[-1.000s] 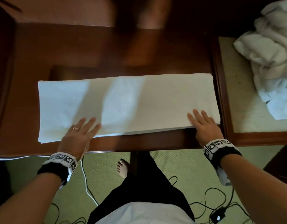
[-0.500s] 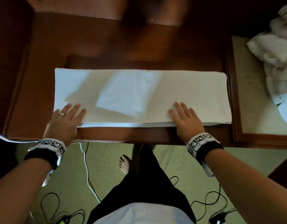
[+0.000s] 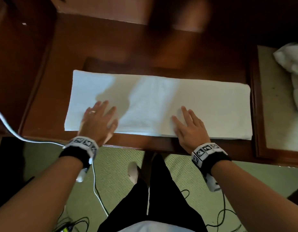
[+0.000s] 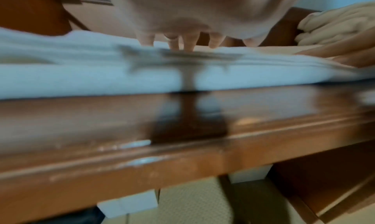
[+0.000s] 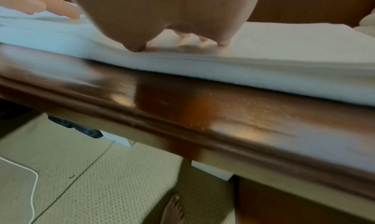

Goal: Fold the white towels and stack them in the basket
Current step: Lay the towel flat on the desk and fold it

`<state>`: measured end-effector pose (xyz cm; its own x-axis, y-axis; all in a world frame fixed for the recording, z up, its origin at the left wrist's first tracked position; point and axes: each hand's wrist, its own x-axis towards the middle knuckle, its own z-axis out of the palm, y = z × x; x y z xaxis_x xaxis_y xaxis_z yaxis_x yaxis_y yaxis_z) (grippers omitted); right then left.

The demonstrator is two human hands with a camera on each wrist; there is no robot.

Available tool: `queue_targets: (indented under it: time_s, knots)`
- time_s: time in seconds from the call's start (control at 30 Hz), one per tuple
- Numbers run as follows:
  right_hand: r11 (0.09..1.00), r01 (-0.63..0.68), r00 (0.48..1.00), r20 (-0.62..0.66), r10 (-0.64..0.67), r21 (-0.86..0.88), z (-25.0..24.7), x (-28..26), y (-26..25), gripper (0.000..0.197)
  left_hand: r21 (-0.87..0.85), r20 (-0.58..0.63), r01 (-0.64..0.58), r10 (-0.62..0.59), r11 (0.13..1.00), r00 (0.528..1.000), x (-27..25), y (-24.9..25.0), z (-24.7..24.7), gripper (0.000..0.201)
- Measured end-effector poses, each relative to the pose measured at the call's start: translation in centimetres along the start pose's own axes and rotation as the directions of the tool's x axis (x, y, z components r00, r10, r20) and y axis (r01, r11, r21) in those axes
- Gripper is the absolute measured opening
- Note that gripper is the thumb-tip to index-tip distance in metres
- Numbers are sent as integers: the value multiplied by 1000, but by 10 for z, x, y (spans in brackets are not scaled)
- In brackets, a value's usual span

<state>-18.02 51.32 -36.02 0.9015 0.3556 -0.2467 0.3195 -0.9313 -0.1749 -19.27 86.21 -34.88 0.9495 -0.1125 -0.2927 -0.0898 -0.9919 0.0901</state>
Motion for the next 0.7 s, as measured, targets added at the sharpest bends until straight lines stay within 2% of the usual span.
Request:
queue_targets:
  time_s: [0.07,0.13,0.17,0.23,0.3,0.37,0.43,0.5,0.53,0.6,0.7]
  knots:
    - [997,-78,988,129,81,-26,8,4,-8,53,2,64,-53,52,999,997,14,27,13,64]
    - [993,-116,974,193,119,-31,11,1,-10,54,50,113,-71,65,996,991,18,24,28,70]
    - [993,-118,970,208,121,-26,10,-2,-10,54,59,116,-36,29,998,993,17,12,33,70]
    - [994,-109,961,252,112,-26,5,-6,-9,55,34,106,132,-135,991,985,9,-17,36,69]
    - [992,-124,951,284,124,-17,-1,-5,-12,57,16,160,295,-294,955,942,5,-35,31,67]
    - [988,-157,957,249,152,1,-8,2,-18,56,13,196,365,-360,931,912,7,-28,23,70]
    - [982,-186,972,151,178,44,-15,12,-22,55,-19,180,385,-375,923,909,15,-3,15,76]
    - [979,-196,979,76,191,59,-18,23,-20,57,-52,136,284,-275,957,952,23,31,10,78]
    - [981,-191,980,60,189,43,-18,28,-16,58,-57,110,189,-182,980,977,27,49,9,77]
    - [983,-181,982,63,180,9,-13,39,-6,61,-47,79,23,-19,999,997,37,87,12,75]
    - [986,-167,983,74,167,-11,-2,43,32,63,-40,90,-28,31,999,995,53,131,24,72]
